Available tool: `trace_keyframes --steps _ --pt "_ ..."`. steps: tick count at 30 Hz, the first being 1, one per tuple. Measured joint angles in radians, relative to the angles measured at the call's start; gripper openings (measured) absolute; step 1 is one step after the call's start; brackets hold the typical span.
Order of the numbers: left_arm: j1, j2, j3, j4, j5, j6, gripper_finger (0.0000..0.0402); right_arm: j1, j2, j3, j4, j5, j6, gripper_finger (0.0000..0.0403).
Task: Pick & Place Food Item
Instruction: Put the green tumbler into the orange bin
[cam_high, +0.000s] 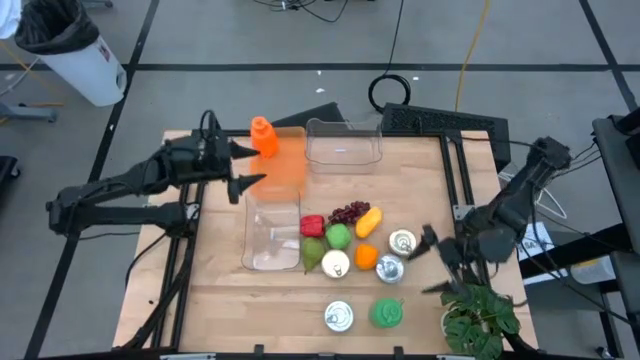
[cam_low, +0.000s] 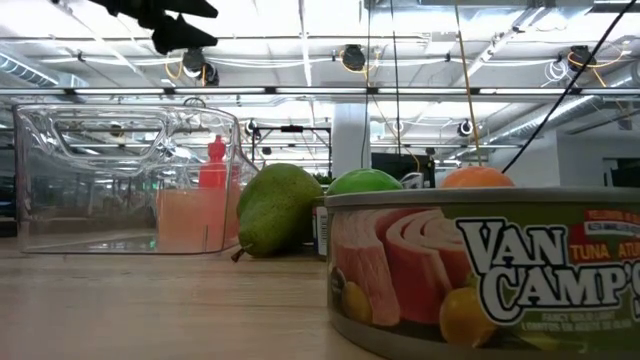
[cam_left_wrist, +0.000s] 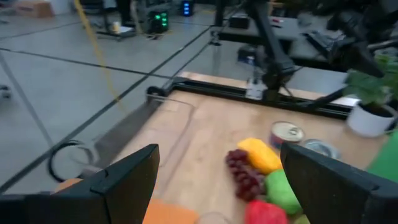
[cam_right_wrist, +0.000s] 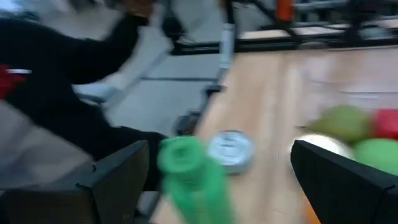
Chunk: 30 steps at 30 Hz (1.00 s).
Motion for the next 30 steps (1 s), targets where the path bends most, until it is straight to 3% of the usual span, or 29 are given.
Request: trace_keyframes --steps 6,11,16,23,30 --pt "-0.064 0.033 -0.013 0.049 -0.001 -0.025 0.0349 0.115 0.056 -0.142 0.367 0.002 -0.049 0.0375" --pt "-0.083 0.056 -0.013 0.067 -0.001 -0.033 0.0349 0.109 0.154 -0.184 0.558 0.053 -0.111 0.0375" --pt "-0.089 0.076 -0.013 0.066 -0.001 -0.084 0.0349 0.095 0.232 -0.136 0.566 0.052 -0.151 0.0375" --pt "-0.088 0.082 -0.013 0.066 -0.002 -0.097 0.0349 0.095 0.355 -0.027 0.424 0.06 -0.193 0.0375" --pt "-0.088 0.082 -0.013 0.066 -0.002 -0.097 0.0349 0.095 0.429 -0.025 0.403 0.082 -0.236 0.036"
